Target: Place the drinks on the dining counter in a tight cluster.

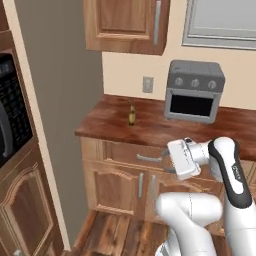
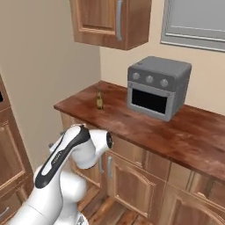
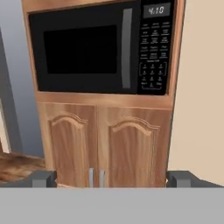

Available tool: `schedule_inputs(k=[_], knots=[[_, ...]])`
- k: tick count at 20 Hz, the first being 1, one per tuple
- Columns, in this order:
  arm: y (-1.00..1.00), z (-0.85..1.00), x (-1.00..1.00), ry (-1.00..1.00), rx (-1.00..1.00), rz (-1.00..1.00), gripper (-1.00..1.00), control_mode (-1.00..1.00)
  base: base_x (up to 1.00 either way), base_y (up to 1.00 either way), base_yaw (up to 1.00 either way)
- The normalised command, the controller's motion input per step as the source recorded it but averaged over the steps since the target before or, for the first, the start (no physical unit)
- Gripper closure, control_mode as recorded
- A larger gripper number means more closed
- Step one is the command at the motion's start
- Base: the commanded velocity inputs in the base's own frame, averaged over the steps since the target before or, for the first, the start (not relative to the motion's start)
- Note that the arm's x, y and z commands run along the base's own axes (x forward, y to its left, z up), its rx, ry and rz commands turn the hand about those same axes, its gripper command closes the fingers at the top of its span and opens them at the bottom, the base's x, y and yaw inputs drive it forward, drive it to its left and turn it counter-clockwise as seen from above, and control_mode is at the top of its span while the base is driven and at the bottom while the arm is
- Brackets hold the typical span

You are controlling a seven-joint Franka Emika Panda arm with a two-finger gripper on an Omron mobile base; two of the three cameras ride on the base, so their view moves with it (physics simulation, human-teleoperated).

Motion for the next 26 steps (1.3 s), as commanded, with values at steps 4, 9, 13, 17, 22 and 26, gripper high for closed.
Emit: schedule_inputs(k=[4,9,13,17,22,26], knots=[[0.0,0.0,0.0,0.0,0.0,0.0,-1.0,1.0,0.86,0.37,-0.07],[0.0,0.0,0.0,0.0,0.0,0.0,-1.0,1.0,0.65,0.31,-0.42],[0.0,0.0,0.0,0.0,0.0,0.0,-1.0,1.0,0.56,0.33,-0.52],[0.0,0.0,0.0,0.0,0.0,0.0,-1.0,1.0,0.59,0.35,-0.26],[0.0,0.0,0.0,0.0,0.0,0.0,-1.0,1.0,0.6,0.37,-0.05],[0.0,0.0,0.0,0.0,0.0,0.0,-1.0,1.0,0.58,0.13,0.0]])
